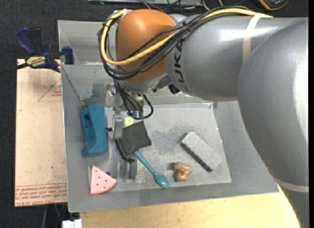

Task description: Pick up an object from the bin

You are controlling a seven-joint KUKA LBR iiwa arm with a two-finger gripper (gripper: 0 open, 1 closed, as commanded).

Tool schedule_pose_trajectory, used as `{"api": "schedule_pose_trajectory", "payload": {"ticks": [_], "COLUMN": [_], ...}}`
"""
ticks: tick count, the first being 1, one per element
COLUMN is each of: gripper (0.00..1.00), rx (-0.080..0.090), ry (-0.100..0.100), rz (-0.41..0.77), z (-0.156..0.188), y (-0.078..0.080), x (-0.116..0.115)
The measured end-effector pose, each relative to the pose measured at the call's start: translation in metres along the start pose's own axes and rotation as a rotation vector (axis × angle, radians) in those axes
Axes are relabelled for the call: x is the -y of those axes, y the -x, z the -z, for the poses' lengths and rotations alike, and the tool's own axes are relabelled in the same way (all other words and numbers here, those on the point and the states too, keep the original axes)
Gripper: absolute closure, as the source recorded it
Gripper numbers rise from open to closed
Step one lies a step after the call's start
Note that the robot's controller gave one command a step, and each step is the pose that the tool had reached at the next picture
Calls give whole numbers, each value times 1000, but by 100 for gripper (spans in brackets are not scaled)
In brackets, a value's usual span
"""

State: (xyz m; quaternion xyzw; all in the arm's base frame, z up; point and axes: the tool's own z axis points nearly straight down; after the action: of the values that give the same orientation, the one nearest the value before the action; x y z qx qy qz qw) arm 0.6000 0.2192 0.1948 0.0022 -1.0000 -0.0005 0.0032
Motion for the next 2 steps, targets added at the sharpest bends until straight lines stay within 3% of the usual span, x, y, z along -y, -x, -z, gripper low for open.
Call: {"api": "schedule_pose_trajectory", "payload": {"ticks": [1, 2], "gripper": [0, 0], "rx": [7, 14], "ry": [1, 3], "rz": [-3, 214], "z": [5, -26], "y": [2, 0], "x": [1, 16]}}
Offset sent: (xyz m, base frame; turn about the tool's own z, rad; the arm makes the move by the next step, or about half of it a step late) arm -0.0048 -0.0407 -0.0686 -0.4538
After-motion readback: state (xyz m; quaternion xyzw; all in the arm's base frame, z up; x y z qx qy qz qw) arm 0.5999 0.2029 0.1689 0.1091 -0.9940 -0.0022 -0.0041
